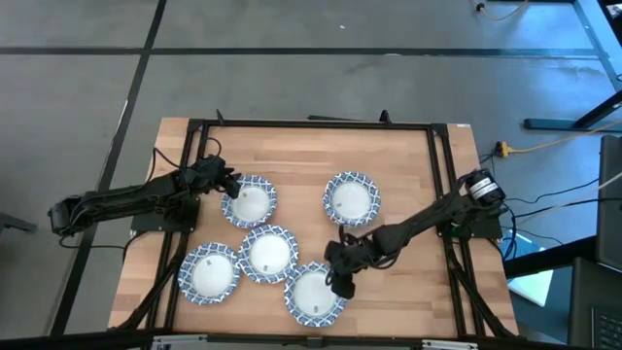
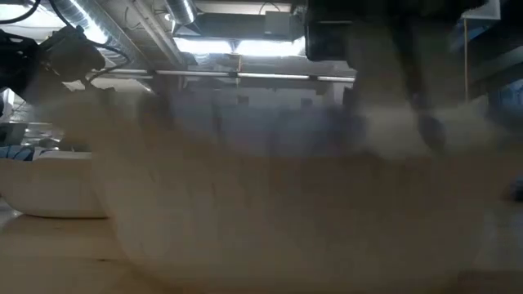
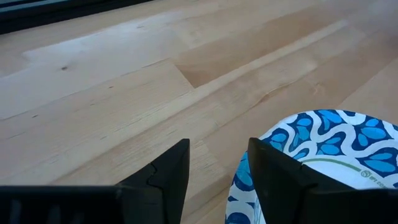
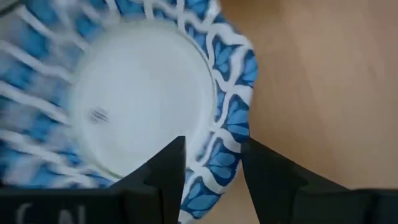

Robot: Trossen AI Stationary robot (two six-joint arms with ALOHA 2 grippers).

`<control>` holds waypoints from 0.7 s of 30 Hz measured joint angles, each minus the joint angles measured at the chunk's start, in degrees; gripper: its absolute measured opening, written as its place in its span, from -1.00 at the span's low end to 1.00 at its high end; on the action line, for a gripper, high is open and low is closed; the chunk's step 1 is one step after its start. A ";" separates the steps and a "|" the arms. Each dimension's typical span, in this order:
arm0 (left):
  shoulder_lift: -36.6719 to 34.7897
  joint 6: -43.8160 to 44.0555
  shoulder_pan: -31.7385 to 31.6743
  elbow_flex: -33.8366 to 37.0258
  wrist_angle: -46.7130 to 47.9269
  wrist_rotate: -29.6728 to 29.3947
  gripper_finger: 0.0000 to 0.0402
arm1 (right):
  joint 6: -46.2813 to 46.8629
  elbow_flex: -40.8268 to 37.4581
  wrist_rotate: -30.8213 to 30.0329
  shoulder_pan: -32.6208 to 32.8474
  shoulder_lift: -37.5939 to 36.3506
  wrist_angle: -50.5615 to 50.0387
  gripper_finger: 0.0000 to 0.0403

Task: Nest bowls inside each other
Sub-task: Stack the white patterned bowl on the white patterned bowl

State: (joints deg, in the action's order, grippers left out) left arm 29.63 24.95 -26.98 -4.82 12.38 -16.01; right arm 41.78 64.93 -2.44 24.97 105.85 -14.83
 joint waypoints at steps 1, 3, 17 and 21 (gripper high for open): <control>0.00 0.00 0.01 0.00 0.00 0.00 -0.22 | -0.04 0.00 -0.06 0.13 0.57 0.12 -0.23; 0.00 0.02 0.00 0.00 0.00 0.00 -0.22 | -0.04 0.00 -0.39 0.22 1.81 0.05 -0.23; 0.00 1.21 0.01 0.00 0.00 0.00 -0.22 | -3.26 2.05 -1.62 0.20 2.88 0.28 -0.26; 0.00 1.88 0.01 0.00 0.00 0.00 -0.22 | -3.27 2.21 -1.62 0.17 2.87 -0.01 -0.43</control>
State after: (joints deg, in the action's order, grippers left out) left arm 29.63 26.83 -26.97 -4.82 12.38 -16.01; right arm 38.51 67.13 -4.05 25.15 108.72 -14.83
